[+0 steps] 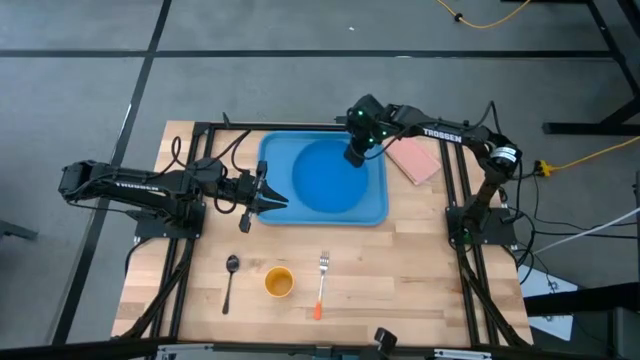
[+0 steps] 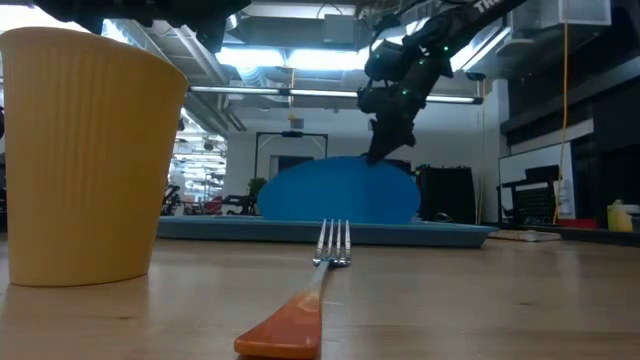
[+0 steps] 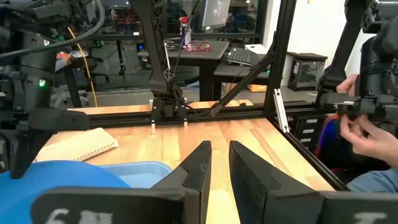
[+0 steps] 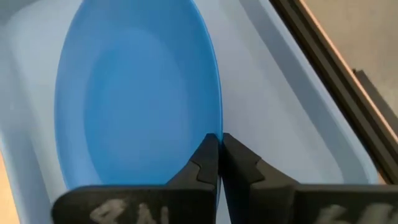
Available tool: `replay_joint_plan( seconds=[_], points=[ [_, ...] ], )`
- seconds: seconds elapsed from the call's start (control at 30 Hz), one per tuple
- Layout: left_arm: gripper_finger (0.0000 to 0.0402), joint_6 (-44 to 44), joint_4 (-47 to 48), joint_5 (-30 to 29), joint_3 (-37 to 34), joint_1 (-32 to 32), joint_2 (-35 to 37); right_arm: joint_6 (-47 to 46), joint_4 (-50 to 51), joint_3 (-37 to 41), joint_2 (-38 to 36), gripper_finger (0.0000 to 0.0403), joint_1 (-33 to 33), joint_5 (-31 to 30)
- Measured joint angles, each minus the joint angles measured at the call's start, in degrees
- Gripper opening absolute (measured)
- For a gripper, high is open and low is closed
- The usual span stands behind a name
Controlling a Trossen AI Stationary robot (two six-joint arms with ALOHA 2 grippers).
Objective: Pick and place plate/cup/fork/spoon on tray
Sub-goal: Put the blue plate on the blue tray, then put the yellow cup on the top left of the blue tray
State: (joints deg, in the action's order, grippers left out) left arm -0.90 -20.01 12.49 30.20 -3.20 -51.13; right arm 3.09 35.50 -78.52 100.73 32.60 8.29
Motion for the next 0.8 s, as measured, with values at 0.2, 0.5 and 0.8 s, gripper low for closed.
replay_joint_plan(
  seconds=[0.2,0.5,0.8],
  points=[
    [0.0051,0.0,0.0,0.0,0.0,0.0,0.0,0.2,0.2,0.0,0.5,0.0034,0.1,-0.4],
    [0.0051,0.0,0.0,0.0,0.0,0.0,0.0,-5.8,3.4,0.0,0.9,0.0094,1.0,-4.6],
    [0.0051,0.0,0.0,0.0,0.0,0.0,0.0,-5.6,4.3,0.0,0.9,0.0126,0.9,-5.7]
  ],
)
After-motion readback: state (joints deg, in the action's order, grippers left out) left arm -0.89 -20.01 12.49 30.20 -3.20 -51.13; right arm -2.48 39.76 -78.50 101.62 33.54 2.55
